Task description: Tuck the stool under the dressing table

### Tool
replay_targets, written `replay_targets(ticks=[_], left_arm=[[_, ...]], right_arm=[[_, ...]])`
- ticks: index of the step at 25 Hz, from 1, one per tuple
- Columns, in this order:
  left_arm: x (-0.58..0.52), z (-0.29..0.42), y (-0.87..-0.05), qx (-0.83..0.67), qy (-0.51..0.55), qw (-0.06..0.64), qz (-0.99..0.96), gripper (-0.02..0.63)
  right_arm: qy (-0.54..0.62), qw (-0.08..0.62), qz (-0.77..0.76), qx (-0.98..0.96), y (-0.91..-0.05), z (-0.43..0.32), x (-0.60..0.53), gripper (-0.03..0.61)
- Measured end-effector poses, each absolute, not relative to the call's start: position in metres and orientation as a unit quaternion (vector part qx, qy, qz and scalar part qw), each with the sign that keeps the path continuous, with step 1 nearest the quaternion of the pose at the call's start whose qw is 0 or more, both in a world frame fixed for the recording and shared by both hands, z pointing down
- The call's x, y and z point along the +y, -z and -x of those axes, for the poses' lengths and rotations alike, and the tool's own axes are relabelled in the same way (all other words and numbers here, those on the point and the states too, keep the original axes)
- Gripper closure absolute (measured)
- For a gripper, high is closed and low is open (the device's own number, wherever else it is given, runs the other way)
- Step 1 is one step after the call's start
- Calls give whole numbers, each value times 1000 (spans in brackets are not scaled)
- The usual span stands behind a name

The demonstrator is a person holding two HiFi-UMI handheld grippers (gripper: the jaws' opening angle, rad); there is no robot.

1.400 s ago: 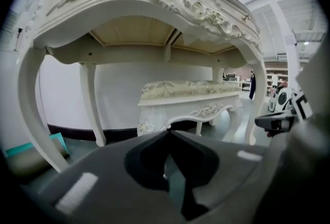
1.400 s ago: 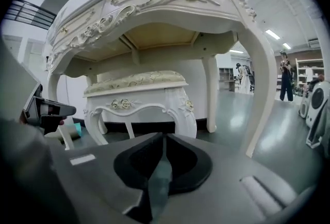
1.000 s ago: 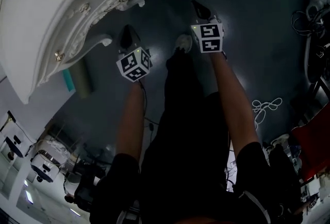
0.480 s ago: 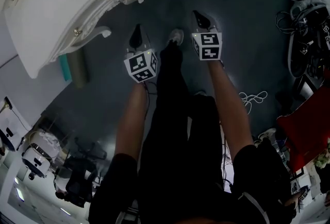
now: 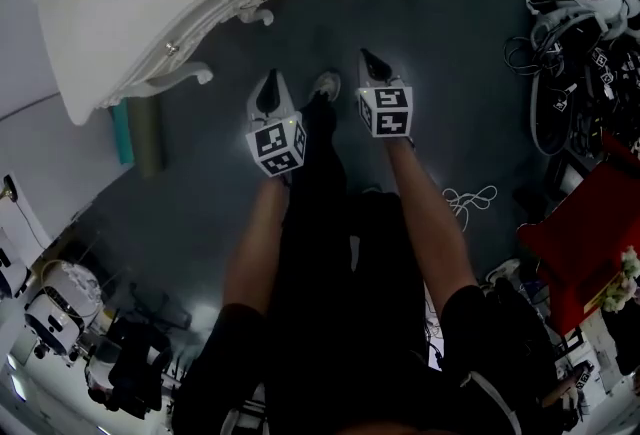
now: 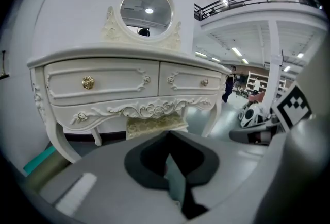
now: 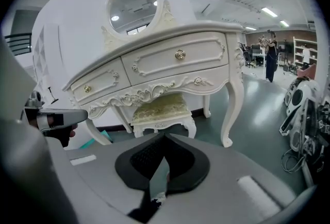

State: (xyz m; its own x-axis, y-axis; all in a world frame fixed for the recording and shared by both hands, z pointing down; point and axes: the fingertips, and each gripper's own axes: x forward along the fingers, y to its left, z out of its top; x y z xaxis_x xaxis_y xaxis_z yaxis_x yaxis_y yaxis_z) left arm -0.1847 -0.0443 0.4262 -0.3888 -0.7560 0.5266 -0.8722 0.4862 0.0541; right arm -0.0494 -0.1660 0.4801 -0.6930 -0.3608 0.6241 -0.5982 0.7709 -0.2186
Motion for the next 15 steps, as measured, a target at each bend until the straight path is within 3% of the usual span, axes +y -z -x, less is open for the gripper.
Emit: replay_targets(ticks=[8,15], left_arm=[[-42,187,-352,-818,-126,222,-516,606],[-50,195,-330,-819,-89,261,-504,606]], right_arm=[[-197,290,-265,-899,-414,53,-158,581],[-200,312,-267,-889,-398,73,-139,581]])
